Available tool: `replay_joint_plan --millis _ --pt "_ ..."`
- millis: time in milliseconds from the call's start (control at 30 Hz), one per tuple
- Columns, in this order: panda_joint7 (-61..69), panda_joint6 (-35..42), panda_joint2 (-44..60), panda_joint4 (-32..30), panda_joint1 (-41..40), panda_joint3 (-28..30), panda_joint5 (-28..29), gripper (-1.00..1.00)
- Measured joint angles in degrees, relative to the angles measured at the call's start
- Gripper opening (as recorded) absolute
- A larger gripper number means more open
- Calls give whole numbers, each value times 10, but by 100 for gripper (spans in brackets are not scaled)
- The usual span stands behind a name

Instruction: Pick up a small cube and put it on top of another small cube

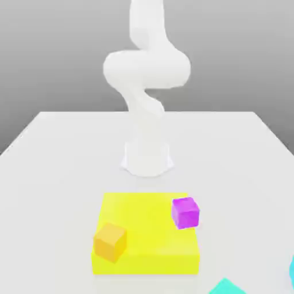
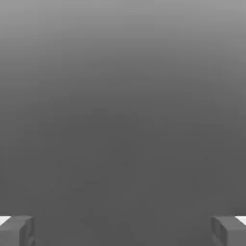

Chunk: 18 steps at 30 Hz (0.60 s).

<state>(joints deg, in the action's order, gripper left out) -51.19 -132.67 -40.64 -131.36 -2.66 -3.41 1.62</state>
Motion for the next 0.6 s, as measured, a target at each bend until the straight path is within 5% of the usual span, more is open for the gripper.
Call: replay_joint_plan --millis 300,600 --pt "-208 -33 188 15 -86 -121 78 0" --pt "-429 -63 378 31 -107 -181 176 0"
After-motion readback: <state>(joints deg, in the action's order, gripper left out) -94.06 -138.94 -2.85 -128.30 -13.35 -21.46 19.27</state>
